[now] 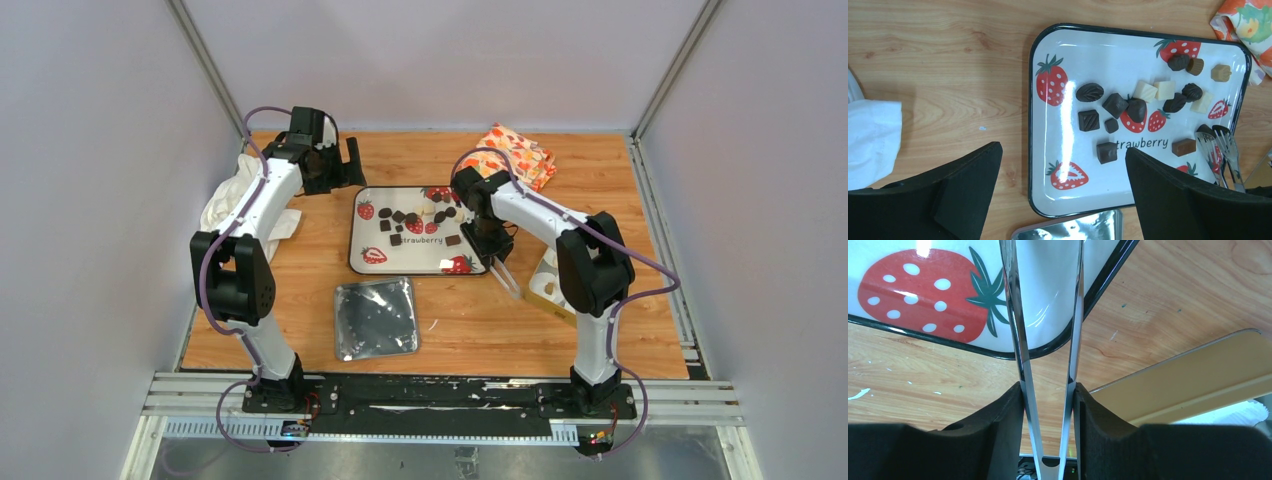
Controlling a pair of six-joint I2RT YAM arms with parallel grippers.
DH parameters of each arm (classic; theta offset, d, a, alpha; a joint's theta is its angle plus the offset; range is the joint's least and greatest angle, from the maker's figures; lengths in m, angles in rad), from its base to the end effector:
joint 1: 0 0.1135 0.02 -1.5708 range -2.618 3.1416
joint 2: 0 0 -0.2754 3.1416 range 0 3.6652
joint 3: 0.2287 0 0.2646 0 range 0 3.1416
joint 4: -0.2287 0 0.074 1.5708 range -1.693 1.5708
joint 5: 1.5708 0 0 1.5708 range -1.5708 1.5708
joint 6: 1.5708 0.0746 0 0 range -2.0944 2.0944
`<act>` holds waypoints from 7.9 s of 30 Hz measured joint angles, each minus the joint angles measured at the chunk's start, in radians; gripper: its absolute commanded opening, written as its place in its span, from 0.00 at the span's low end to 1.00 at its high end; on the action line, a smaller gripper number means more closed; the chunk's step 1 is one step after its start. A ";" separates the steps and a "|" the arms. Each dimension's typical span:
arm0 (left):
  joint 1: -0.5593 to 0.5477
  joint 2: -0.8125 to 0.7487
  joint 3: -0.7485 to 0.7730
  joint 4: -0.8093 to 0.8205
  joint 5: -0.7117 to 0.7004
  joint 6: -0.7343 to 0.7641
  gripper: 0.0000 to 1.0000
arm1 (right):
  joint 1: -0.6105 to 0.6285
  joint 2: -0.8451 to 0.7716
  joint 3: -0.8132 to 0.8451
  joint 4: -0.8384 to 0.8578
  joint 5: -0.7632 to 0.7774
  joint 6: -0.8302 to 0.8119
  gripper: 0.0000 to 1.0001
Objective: Pack the chocolate
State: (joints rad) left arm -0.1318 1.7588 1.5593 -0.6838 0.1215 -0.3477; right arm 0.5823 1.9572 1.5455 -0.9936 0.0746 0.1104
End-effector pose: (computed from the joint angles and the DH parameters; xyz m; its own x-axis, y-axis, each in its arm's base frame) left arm 0.4250 -0.0655 0.2774 -0.7907 -0.2363 -0.5647 -0.0667 0.9502 -0.3043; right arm 0.3442 0.2200 0.1741 -0.8781 -0.4466 -0.1718 -0.4441 0.8943 -0.0549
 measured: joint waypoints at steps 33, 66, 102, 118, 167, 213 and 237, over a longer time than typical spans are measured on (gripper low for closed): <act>0.000 0.032 0.041 -0.003 0.027 0.014 1.00 | -0.117 -0.548 -0.278 -0.086 0.005 0.179 0.00; 0.000 0.053 0.051 -0.003 0.055 0.013 1.00 | -0.361 -0.760 -0.631 -0.135 0.087 0.452 0.21; 0.000 0.072 0.054 -0.002 0.057 0.003 1.00 | -0.363 -0.677 -0.631 -0.076 0.065 0.412 0.43; 0.000 0.087 0.064 0.001 0.070 0.003 1.00 | -0.363 -0.674 -0.631 -0.076 0.065 0.405 0.40; 0.000 0.029 -0.003 0.008 0.048 0.003 1.00 | 0.091 -0.034 0.015 -0.132 -0.081 0.097 0.44; 0.001 0.034 0.027 0.000 0.024 0.011 1.00 | 0.065 0.129 0.191 -0.154 -0.002 -0.056 0.00; 0.005 0.073 0.107 -0.014 0.039 0.014 1.00 | -0.717 -0.759 -0.571 -0.113 -0.124 0.267 0.00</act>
State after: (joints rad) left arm -0.1265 1.8320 1.6661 -0.6983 0.1600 -0.3332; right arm -0.1349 1.1984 0.9749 -1.1061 -0.0494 0.3771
